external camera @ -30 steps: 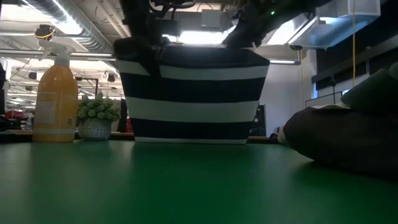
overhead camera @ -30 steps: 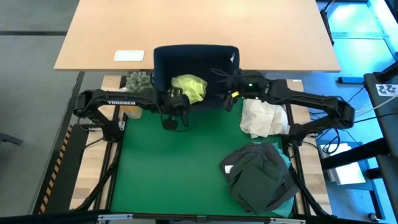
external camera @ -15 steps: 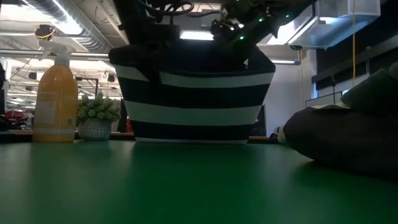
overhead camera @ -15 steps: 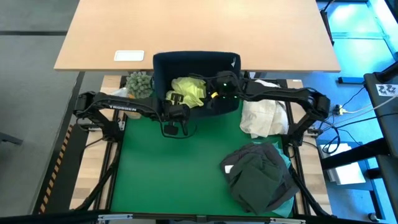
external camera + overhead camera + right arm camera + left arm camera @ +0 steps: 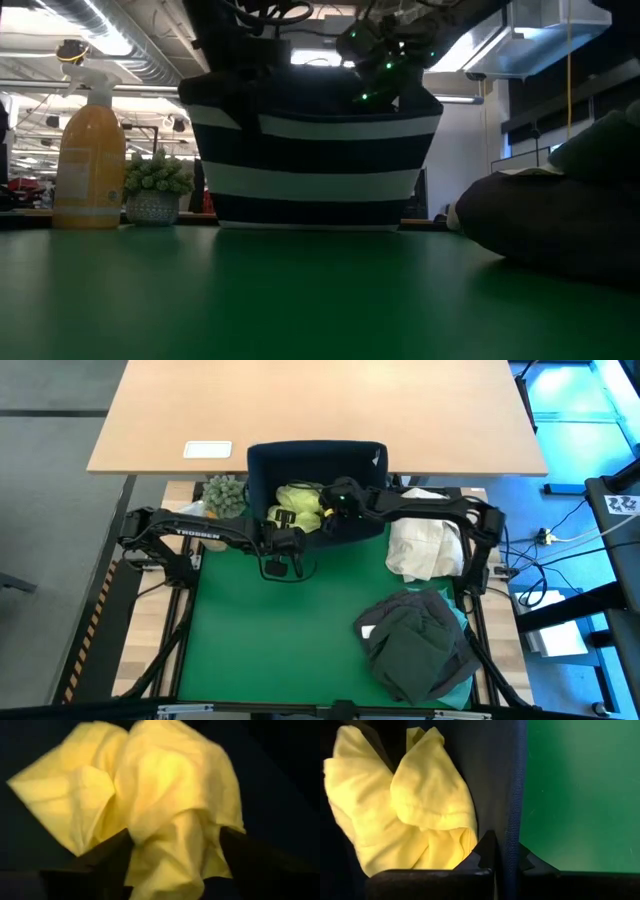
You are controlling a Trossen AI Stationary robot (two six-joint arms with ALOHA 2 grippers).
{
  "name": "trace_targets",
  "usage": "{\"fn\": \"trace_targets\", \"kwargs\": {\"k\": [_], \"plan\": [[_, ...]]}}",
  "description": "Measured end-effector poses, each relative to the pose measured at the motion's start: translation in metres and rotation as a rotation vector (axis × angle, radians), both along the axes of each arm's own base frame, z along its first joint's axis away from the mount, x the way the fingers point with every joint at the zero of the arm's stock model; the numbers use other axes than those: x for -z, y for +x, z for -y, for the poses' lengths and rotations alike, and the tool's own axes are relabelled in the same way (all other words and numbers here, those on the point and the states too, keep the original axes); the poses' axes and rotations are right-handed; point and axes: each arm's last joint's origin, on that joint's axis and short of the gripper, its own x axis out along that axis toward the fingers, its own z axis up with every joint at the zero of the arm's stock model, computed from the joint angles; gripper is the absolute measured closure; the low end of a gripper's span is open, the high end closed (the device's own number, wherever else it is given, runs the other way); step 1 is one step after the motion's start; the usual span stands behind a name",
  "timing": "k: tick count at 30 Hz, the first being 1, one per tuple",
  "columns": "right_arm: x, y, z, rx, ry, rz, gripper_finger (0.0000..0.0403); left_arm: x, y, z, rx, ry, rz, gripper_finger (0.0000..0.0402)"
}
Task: Fold laundry
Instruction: Fold the yellow shirt on the table
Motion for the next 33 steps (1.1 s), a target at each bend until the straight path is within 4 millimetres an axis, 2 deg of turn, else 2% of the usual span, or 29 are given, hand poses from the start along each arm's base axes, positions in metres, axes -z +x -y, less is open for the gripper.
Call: {"fn": "trace_targets", "kwargs": {"k": [5, 8, 9, 15, 21, 24, 29, 33], "plan": [[0.005, 0.000, 0.007, -0.027, 0.005, -0.004, 0.0260, 0.000, 0.000, 0.000, -0.006, 0.016, 0.004, 0.0401], [0.000, -0.001, 0.006, -0.034, -0.013, 0.002, 0.0356, 0.000, 0.000, 0.000, -0.018, 0.012, 0.012, 0.0401], [-0.004, -0.002, 0.006, -0.038, -0.033, 0.006, 0.0376, 0.000, 0.000, 0.000, -0.022, 0.011, 0.014, 0.0401], [-0.049, -0.016, 0.002, 0.028, -0.163, 0.118, 0.0384, -0.001, 0.000, -0.001, -0.038, 0.023, 0.018, 0.0401], [-0.118, -0.052, -0.012, 0.040, -0.252, 0.295, 0.0390, -0.001, 0.000, -0.007, -0.078, 0.043, 0.027, 0.0401], [-0.151, -0.074, -0.028, 0.024, -0.288, 0.382, 0.0390, -0.002, -0.001, -0.015, -0.109, 0.057, 0.028, 0.0401], [-0.201, -0.116, -0.069, -0.053, -0.368, 0.540, 0.0390, -0.002, -0.004, -0.032, -0.160, 0.086, 0.021, 0.0401], [-0.228, -0.147, -0.103, -0.114, -0.416, 0.636, 0.0390, -0.003, -0.006, -0.047, -0.186, 0.097, 0.025, 0.0402]]}}
